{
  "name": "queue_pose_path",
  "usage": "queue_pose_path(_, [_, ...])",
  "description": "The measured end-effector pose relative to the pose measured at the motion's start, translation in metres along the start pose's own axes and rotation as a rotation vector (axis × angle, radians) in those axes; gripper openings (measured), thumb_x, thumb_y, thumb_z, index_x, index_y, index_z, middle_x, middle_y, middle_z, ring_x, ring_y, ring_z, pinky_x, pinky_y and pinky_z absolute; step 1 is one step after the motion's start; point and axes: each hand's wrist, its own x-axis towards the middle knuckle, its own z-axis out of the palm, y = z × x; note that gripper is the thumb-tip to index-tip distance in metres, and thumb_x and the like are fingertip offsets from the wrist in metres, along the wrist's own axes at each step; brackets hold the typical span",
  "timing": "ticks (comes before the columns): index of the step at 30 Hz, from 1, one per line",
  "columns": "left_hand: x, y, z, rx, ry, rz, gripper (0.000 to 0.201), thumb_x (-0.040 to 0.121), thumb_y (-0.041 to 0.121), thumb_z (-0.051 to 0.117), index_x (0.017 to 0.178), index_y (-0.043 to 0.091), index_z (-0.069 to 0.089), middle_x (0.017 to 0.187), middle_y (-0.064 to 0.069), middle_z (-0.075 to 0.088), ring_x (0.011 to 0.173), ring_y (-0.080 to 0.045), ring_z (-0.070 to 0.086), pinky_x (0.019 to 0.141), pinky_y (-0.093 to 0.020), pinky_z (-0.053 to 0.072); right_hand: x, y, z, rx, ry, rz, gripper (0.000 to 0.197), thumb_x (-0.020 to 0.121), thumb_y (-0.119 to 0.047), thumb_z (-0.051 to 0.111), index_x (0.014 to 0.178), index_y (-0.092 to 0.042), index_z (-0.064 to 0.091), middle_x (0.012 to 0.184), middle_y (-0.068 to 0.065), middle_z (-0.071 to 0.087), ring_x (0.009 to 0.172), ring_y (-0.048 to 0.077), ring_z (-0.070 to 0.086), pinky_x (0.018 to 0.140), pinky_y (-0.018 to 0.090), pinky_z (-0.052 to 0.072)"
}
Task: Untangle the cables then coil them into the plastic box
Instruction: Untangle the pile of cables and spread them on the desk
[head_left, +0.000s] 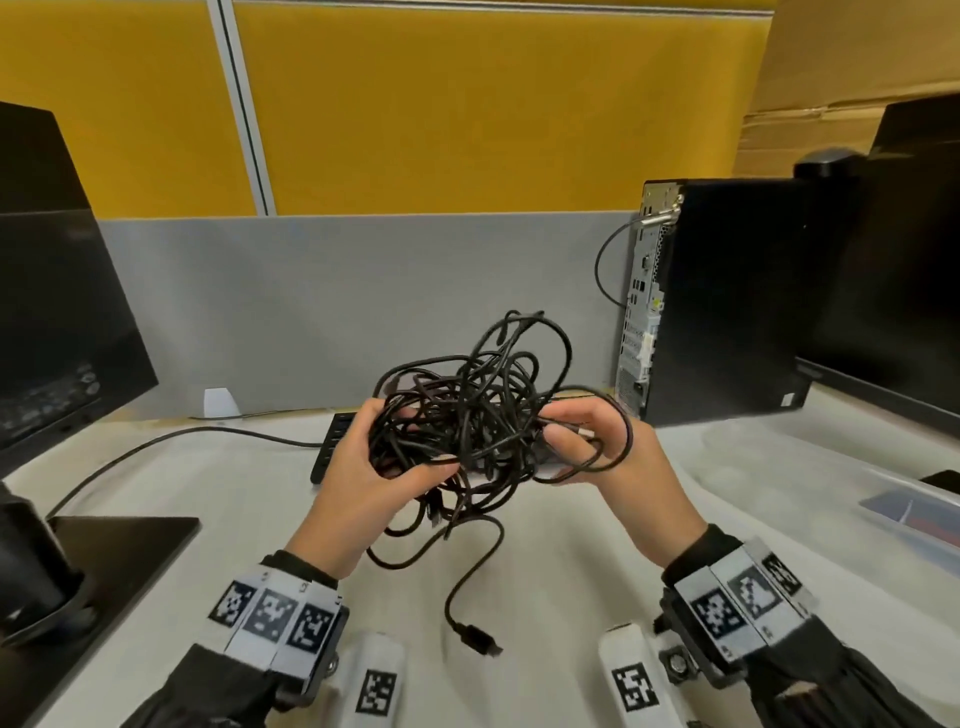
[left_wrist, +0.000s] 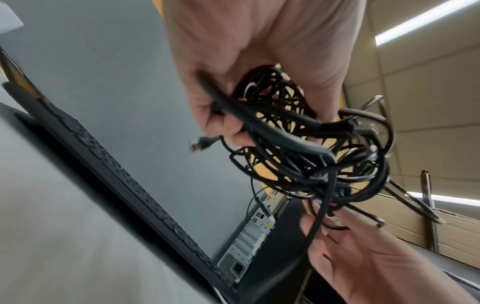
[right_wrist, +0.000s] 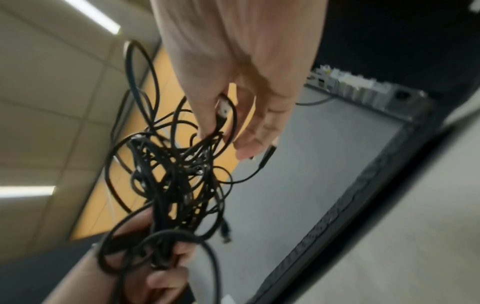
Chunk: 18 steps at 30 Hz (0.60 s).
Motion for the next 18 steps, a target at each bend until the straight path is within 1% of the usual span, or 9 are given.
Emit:
queue_pose_path(3, [0.000,-0.003,-0.003,0.035,0.031,0.056,0.041,0.067,0.017,0.082,0.094,0.025,0.052,0.094,0.012,0.068,0.090,-0.003,0.065,0.080,-0.023,0.048,0.002,0.005,-0.005,-0.354,0.074,-0.263,0.009,0.082,-0.015,0.069,0.087,-0.023,0.069,0.088,-0.007,0.066,0.089,0.001,0.060,0.080,0.010,0.044])
queue_pose_path(6, [0.000,-0.005,-0.004,0.063,0.065,0.105,0.039,0.068,0.011,0.079,0.094,0.019,0.051,0.091,0.014,0.068,0.087,-0.002,0.065,0.078,-0.017,0.049,0.004,0.009,-0.009,-0.466,0.096,-0.405,0.009,0.082,-0.023,0.067,0.090,-0.021,0.069,0.090,-0.003,0.064,0.089,0.000,0.058,0.078,0.008,0.043])
queue_pose_path(8, [0.000,-0.005,-0.004,0.081,0.076,0.131,0.039,0.067,0.010,0.080,0.092,0.017,0.050,0.089,0.011,0.068,0.085,-0.004,0.065,0.076,-0.016,0.050,0.004,0.010,-0.012,-0.471,-0.008,-0.372,0.016,0.083,-0.027,0.061,0.098,-0.029,0.067,0.095,-0.008,0.063,0.093,0.004,0.058,0.081,0.016,0.047])
queue_pose_path(10, [0.000,-0.004,-0.006,0.071,0.091,0.148,0.044,0.062,0.018,0.084,0.089,0.019,0.050,0.087,0.009,0.067,0.083,-0.005,0.065,0.074,-0.016,0.050,0.003,0.009,-0.018,-0.495,-0.191,-0.274,0.035,0.084,-0.017,0.054,0.108,-0.041,0.062,0.099,-0.015,0.061,0.101,0.008,0.057,0.086,0.023,0.048])
queue_pose_path(12, [0.000,-0.003,-0.007,0.066,0.098,0.150,0.047,0.055,0.030,0.081,0.089,0.021,0.051,0.087,0.008,0.066,0.082,-0.004,0.064,0.073,-0.015,0.051,0.001,0.003,-0.029,-0.503,-0.388,-0.147,0.053,0.082,-0.007,0.048,0.117,-0.046,0.056,0.103,-0.021,0.057,0.107,0.008,0.052,0.092,0.022,0.044])
queue_pose_path(13, [0.000,-0.003,-0.007,0.069,0.100,0.144,0.046,0.056,0.028,0.082,0.089,0.021,0.051,0.087,0.006,0.066,0.081,-0.004,0.064,0.073,-0.016,0.051,0.001,-0.001,-0.035,-0.506,-0.463,-0.098,0.055,0.085,-0.005,0.047,0.121,-0.046,0.054,0.104,-0.024,0.056,0.108,0.006,0.050,0.094,0.021,0.042])
queue_pose_path(14, [0.000,-0.003,-0.007,0.079,0.101,0.135,0.044,0.061,0.020,0.084,0.089,0.021,0.051,0.087,0.004,0.066,0.081,-0.004,0.064,0.074,-0.018,0.051,0.001,-0.006,-0.039,-0.496,-0.511,-0.054,0.051,0.090,-0.007,0.048,0.123,-0.045,0.053,0.104,-0.024,0.057,0.108,0.004,0.050,0.095,0.019,0.041])
queue_pose_path(16, [0.000,-0.001,-0.007,0.106,0.094,0.122,0.040,0.067,0.006,0.081,0.090,0.020,0.051,0.090,0.000,0.067,0.084,-0.006,0.065,0.076,-0.023,0.050,0.002,-0.015,-0.038,-0.420,-0.498,0.011,0.031,0.095,-0.022,0.049,0.120,-0.040,0.057,0.101,-0.022,0.060,0.103,0.000,0.053,0.090,0.015,0.041])
queue_pose_path(18, [0.000,0.001,-0.006,0.142,0.067,0.111,0.038,0.068,0.008,0.079,0.093,0.020,0.053,0.093,0.000,0.067,0.089,-0.009,0.065,0.081,-0.026,0.050,0.002,-0.020,-0.026,-0.357,-0.457,0.020,0.023,0.090,-0.033,0.054,0.111,-0.033,0.063,0.096,-0.017,0.065,0.086,-0.002,0.058,0.075,0.012,0.044])
